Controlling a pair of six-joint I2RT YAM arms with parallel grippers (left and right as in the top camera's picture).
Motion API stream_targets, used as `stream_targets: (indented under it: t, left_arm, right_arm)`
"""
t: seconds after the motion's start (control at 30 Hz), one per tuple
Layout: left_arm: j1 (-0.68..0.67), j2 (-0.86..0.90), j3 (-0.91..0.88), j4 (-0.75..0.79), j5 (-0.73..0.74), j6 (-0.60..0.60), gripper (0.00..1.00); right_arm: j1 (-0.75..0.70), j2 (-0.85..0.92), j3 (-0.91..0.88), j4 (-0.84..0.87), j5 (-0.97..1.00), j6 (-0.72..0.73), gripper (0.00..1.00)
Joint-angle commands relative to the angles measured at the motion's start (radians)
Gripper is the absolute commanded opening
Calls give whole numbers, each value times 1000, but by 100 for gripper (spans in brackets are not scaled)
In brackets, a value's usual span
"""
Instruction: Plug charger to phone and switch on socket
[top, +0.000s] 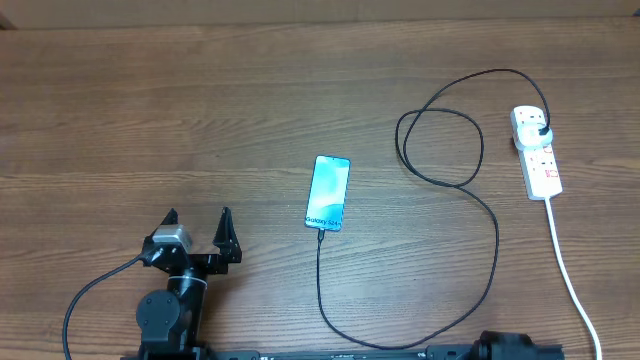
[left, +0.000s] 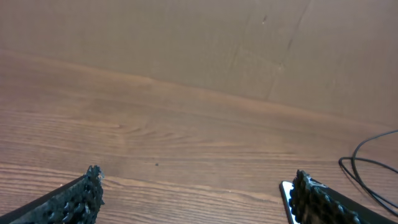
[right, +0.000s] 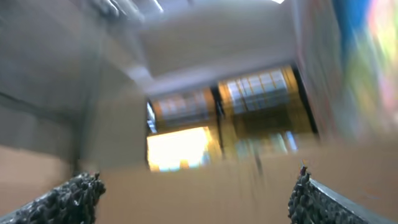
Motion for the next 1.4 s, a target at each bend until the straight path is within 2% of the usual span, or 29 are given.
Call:
stream_targets:
  t: [0.0, 0.07, 0.3, 0.33, 0.63, 0.8, 0.9, 1.17, 1.37]
  left_arm:
    - [7, -7, -6, 2, 13, 29, 99]
    - [7, -7, -6, 2, 13, 29, 100]
    - [7, -7, -6, 2, 13, 29, 100]
    - [7, -7, -6, 2, 13, 29, 100]
    - [7, -7, -6, 2, 13, 29, 100]
    - [7, -7, -6, 2, 13, 29, 100]
    - [7, -7, -6, 2, 13, 29, 100]
    - [7, -7, -6, 2, 13, 29, 100]
    - [7, -7, -6, 2, 13, 29, 99]
  right_arm:
    - [3, -3, -140, -103, 67, -12, 100]
    - [3, -3, -226, -96, 71, -11, 100]
    - [3, -3, -603, 87, 70, 25, 100]
    - [3, -3, -704, 161, 70, 54, 100]
    - [3, -3, -1155, 634, 70, 60, 100]
    - [3, -3, -1337, 809, 70, 61, 100]
    - [3, -3, -1398, 830, 72, 61, 100]
    - [3, -1, -1395, 743, 76, 59, 100]
    - [3, 0, -1395, 583, 94, 59, 100]
